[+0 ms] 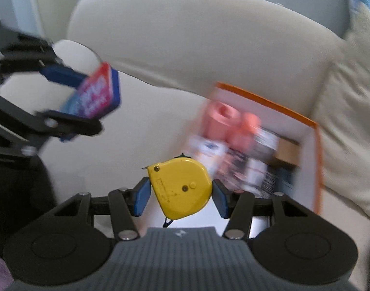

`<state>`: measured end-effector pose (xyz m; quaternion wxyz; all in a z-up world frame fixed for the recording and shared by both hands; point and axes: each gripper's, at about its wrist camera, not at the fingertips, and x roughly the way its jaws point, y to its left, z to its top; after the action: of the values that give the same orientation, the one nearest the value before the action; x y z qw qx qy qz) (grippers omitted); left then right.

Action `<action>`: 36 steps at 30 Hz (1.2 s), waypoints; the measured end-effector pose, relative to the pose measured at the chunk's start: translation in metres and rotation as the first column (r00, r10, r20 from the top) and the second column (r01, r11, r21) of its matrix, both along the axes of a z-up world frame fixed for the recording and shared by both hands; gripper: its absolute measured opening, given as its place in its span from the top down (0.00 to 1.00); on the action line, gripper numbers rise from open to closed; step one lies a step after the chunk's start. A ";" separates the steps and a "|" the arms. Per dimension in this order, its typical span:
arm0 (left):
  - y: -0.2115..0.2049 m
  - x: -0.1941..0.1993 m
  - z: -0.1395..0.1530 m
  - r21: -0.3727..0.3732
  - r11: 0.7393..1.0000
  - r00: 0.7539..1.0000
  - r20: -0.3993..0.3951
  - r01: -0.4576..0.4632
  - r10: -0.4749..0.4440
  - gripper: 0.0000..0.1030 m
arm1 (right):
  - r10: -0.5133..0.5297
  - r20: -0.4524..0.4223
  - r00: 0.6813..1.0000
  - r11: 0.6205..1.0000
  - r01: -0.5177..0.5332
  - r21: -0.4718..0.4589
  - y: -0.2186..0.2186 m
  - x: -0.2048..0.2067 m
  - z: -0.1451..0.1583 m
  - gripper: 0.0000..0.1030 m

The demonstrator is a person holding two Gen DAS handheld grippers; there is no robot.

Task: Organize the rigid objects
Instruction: 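Carry the tin with the left tool while the right tool carries the tape measure into the box, then lower the tin and tape measure into the box and open both tools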

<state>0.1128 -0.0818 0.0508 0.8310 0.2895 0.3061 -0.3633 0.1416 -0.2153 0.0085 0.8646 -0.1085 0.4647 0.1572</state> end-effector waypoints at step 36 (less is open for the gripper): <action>-0.157 0.063 -0.179 0.430 0.796 0.894 -0.333 0.427 -0.299 0.51 | 0.173 -0.137 0.975 0.980 -0.184 -0.072 -0.073 0.026 -0.088 0.46</action>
<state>0.1761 -0.2392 -0.1281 0.5983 0.4973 0.4280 -0.4600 0.1679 -0.2881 -0.0799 0.8094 -0.1760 0.5147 0.2214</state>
